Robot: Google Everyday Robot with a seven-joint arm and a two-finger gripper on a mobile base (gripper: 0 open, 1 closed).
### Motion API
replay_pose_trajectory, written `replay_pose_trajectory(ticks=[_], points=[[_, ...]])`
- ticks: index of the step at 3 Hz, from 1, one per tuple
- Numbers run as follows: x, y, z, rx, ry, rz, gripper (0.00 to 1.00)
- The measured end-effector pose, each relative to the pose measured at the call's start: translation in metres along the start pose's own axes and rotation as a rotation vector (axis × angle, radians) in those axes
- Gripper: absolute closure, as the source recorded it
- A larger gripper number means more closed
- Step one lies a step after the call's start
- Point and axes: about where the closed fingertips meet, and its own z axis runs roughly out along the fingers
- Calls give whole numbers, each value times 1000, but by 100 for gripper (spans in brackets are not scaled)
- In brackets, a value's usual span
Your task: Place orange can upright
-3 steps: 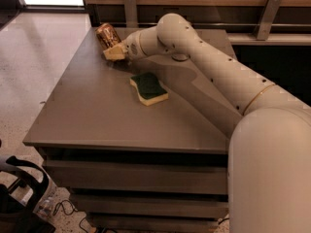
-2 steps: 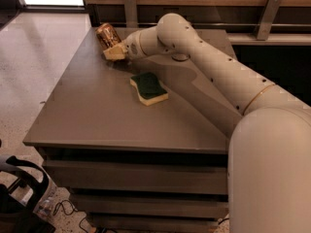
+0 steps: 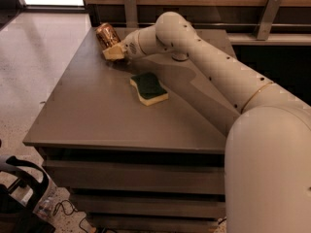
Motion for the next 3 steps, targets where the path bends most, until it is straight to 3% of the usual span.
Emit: replay_pose_trajectory(ticks=[3], points=[[0, 2, 5, -1, 22, 14, 100]])
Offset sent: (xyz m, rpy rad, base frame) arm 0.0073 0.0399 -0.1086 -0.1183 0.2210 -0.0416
